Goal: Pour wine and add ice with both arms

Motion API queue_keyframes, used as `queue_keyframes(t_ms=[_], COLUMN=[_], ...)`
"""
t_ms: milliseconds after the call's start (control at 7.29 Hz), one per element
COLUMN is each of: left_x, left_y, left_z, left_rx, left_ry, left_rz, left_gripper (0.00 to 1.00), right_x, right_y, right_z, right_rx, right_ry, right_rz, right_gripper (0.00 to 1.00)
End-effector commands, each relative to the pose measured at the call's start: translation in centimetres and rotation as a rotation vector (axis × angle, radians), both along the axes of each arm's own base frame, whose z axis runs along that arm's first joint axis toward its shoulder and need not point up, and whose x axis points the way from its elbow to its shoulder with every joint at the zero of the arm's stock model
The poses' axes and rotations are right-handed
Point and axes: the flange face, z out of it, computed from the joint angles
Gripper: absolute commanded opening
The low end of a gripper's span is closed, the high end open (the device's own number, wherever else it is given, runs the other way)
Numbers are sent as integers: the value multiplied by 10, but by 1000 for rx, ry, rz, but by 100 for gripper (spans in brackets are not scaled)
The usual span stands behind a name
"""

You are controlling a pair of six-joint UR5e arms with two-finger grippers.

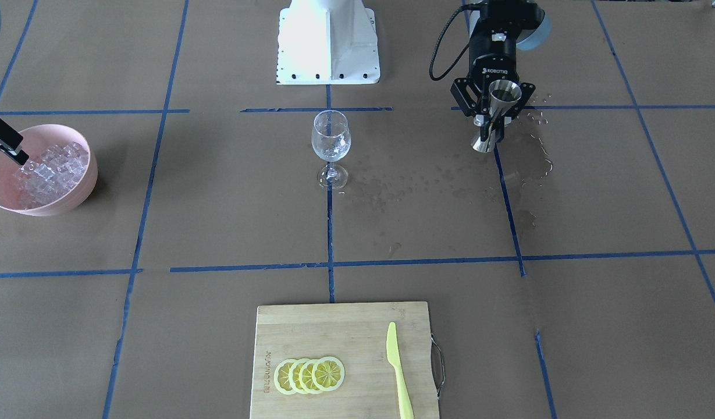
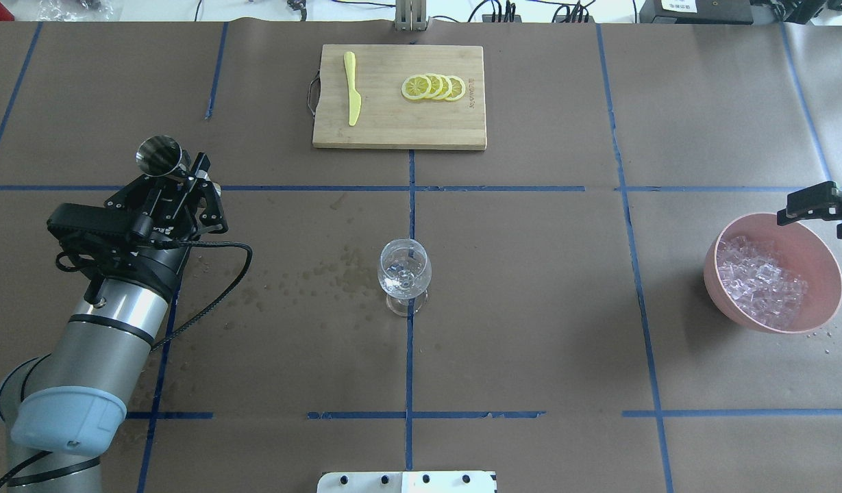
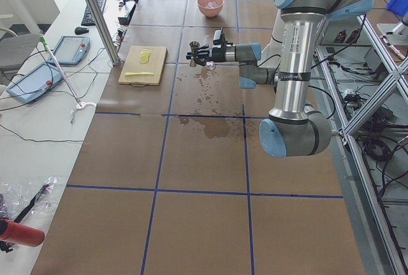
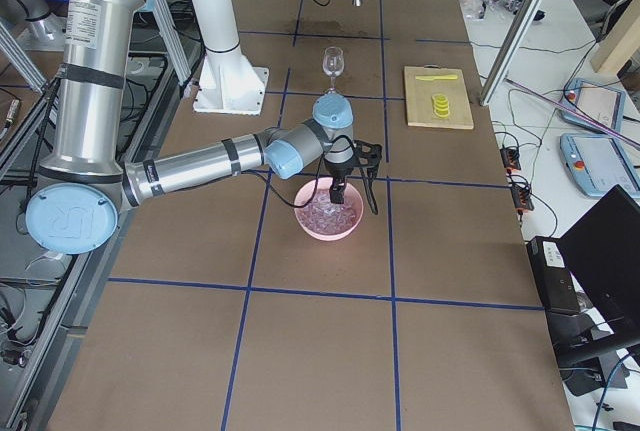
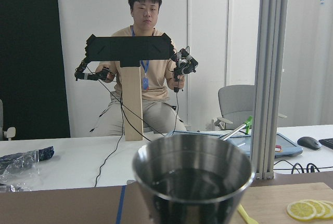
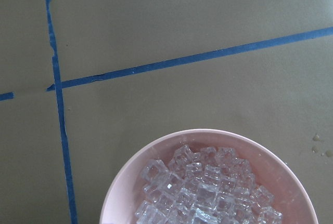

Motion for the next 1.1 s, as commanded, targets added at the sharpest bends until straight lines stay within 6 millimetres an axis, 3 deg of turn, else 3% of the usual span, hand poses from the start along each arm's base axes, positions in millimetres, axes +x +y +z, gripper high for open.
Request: queue_keyframes(t_ms=[0,549,960], left_x=[21,107,120], left_y=[2,31,39], left_z=[-34,-87,-100], left_rx=[41,66,108], left_ry=[-59,-211,-395], left_rz=[25,156,183], left_gripper=[0,0,0], right_x=[-1,-23,-18], right_y=[18,28,38], right_z=[10,13,21], right_rx=[-26,-35,-31], right_ry=[-24,-8,-12], right_rz=[31,47,41], right_gripper=[100,100,100])
